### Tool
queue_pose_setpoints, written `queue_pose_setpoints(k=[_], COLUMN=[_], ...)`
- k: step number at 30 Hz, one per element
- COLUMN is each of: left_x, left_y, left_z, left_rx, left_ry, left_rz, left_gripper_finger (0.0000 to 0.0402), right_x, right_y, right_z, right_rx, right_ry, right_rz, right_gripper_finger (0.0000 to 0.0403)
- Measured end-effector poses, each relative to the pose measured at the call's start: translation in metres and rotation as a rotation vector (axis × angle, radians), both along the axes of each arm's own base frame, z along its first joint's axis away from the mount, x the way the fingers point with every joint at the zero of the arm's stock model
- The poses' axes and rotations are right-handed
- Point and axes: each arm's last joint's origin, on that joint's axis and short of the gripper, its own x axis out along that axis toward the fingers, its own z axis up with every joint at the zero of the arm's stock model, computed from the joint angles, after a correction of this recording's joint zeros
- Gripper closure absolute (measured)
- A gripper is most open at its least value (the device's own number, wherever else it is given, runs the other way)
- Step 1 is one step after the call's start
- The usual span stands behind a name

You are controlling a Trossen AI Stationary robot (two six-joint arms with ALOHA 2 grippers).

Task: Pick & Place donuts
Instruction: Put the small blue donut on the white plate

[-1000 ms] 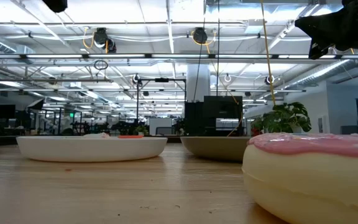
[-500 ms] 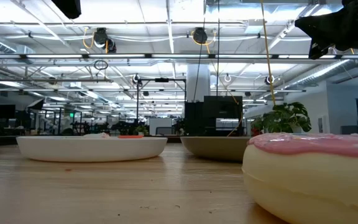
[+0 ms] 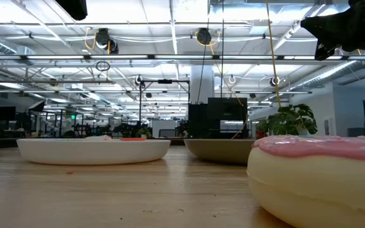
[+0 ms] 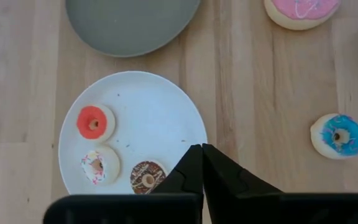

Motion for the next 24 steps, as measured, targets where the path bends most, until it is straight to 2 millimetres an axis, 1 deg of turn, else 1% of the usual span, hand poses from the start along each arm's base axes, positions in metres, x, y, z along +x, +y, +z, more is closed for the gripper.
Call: queue_pose_setpoints(k=[3,8,12,19,22,24], left_x=[0.0004,0.0026,0.0044,0.0045,0.0051,0.0095], left_y=[0.0006,0.0042,0.0072,0.0071,0.0034,-0.0009], left_z=[0.0,0.0,0.0001,0.0002,0.0009,-0.0011], left_rx=[0.001,-0.004,-0.021,-0.015,-0.014,-0.032], left_ry=[0.0,-0.001,-0.005,-0.004,-0.022,-0.042], left_rz=[0.001,0.022,0.064,0.048,0.01,-0.022], left_gripper_finger=[0.0395,0.037,0.0361,0.0377,0.0393,0.0397], right_x=[0.0,0.0,0.0,0.0003,0.0003,0.0003], right_y=[0.0,0.0,0.0,0.0,0.0,0.0], right_z=[0.0001,0.0,-0.0001,-0.0013,-0.0013,-0.0014], right_rx=[-0.003,-0.008,-0.007,-0.023,-0.025,-0.026], right_ry=[0.0,0.001,0.001,0.015,0.015,0.015], right_rz=[-0.001,-0.002,-0.002,-0.006,-0.006,-0.007], right_gripper_finger=[0.0399,0.0399,0.0399,0.0399,0.0399,0.0399])
